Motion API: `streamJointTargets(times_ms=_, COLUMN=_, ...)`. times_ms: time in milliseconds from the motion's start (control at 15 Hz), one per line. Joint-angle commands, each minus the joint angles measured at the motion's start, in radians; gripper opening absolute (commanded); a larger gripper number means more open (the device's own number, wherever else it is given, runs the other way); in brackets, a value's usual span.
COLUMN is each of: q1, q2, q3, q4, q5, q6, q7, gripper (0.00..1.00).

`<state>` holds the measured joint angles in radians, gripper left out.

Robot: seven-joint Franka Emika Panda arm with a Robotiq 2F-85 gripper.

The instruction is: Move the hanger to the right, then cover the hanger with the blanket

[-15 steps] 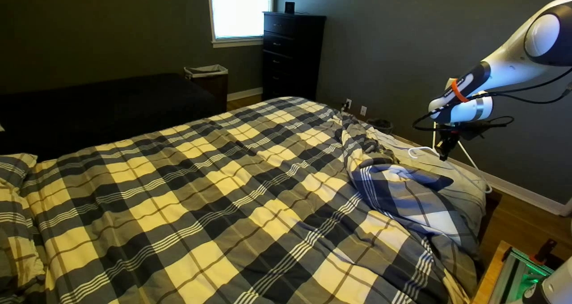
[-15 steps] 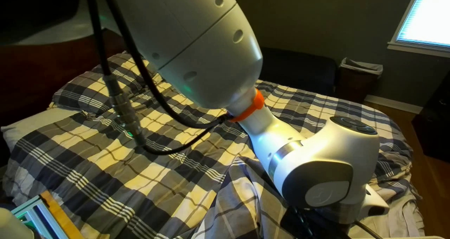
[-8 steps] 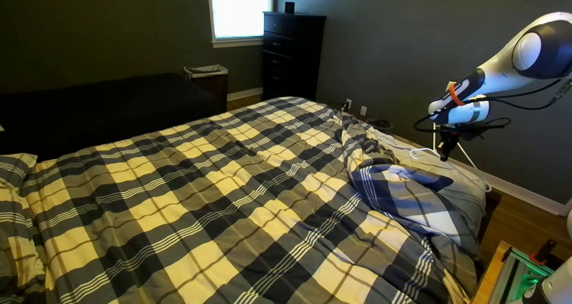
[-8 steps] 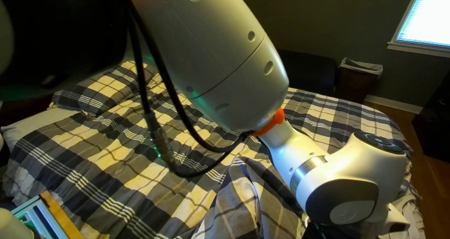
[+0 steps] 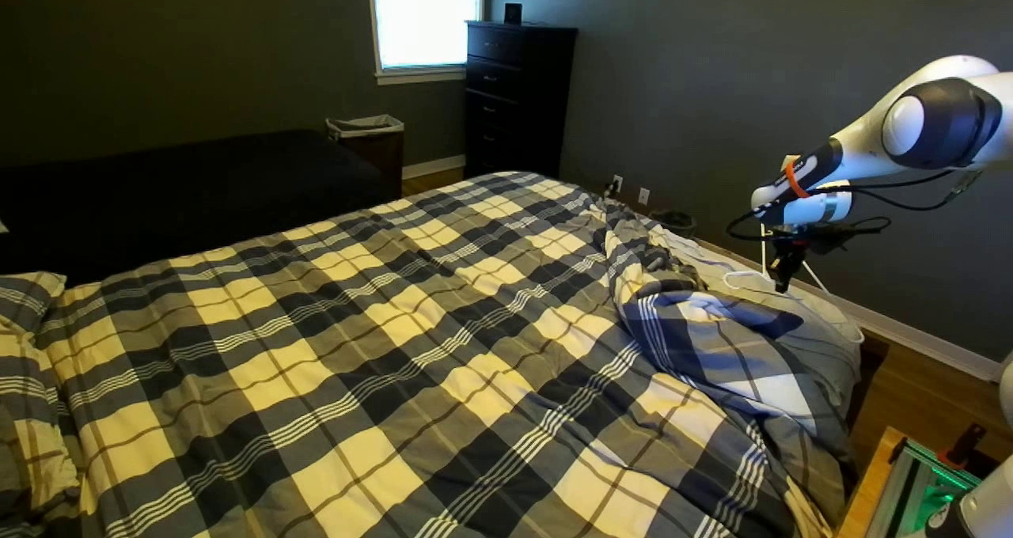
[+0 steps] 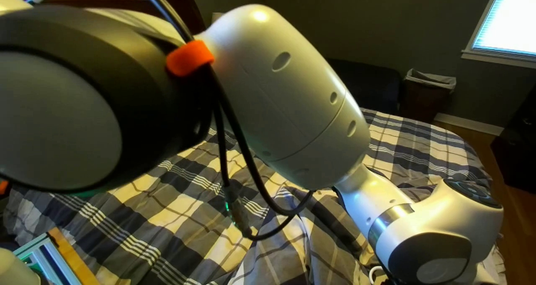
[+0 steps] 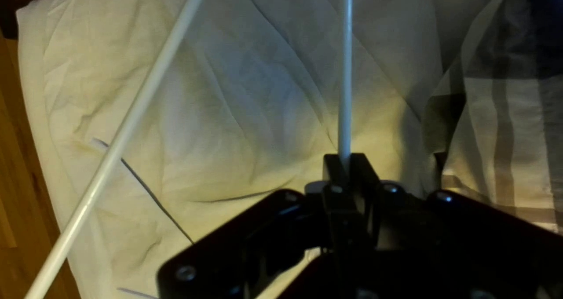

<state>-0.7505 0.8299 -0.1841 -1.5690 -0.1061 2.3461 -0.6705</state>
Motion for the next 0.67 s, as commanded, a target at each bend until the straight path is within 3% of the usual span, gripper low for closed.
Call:
streamJointTargets(times_ms=0, q1=-0.026, q2=0.091, q3=0.024, q4=0.127, q5=0.008, q6=-0.074, q7=-0.025, gripper=0.02)
streamJointTargets(times_ms=133, q1=-0.027, q2=0.122, q3=0.027, q4=0.17, q5=0.008, q6=-0.099, q7=-0.024, gripper=0.02)
streamJointTargets(times_ms=200, q1=-0.026, q2=0.13, q3=0.025, q4=0.186, q5=0.006, q6=-0.11, q7=-0.02, gripper=0.34)
streamJointTargets(times_ms=267, q1=-0.028, q2=0.133, q3=0.028, q4=0.195, q5=0.009, q6=-0.115, q7=-0.021, gripper=0.35)
streamJointTargets(times_ms=600, q1=-0.029, q2=0.09, q3=0.036, q4=0.155, q5=0.013, q6=-0.082, q7=-0.022, gripper=0.7)
